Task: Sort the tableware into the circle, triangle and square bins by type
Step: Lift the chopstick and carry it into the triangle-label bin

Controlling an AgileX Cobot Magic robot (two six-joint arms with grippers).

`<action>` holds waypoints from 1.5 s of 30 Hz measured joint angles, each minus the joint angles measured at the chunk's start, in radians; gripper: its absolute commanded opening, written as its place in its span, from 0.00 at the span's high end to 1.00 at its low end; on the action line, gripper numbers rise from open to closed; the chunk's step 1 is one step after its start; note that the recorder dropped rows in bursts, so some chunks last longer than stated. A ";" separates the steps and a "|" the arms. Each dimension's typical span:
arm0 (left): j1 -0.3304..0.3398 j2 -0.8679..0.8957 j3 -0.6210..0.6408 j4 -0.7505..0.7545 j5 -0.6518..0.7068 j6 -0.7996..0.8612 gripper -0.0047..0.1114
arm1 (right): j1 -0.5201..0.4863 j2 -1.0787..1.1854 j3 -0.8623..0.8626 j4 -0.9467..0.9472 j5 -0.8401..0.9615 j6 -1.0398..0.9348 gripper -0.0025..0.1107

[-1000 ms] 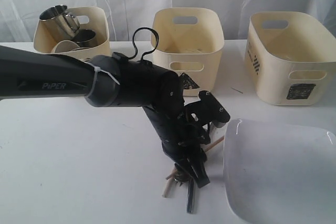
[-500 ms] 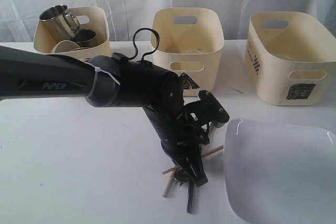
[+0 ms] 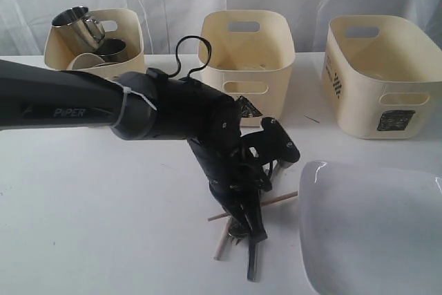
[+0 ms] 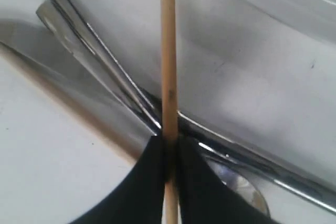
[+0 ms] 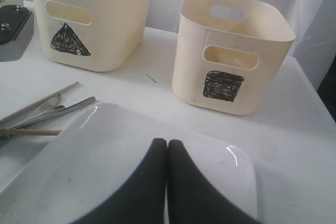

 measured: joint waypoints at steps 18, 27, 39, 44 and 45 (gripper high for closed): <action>0.151 -0.146 0.000 0.231 0.075 -0.200 0.96 | 0.000 0.000 0.000 0.000 0.000 0.000 0.98; 0.153 -0.288 -0.079 0.233 -0.091 -0.237 0.96 | 0.000 0.000 0.000 0.000 0.000 0.000 0.98; 0.209 0.007 -0.406 0.235 -0.526 -0.306 0.96 | 0.000 0.000 0.000 0.000 0.000 0.000 0.98; 0.243 0.130 -0.506 0.235 -0.542 -0.306 0.96 | 0.000 0.000 0.000 0.000 0.000 0.000 0.98; 0.252 0.141 -0.508 0.235 -0.542 -0.306 0.96 | 0.000 0.000 0.000 0.000 0.000 0.000 0.98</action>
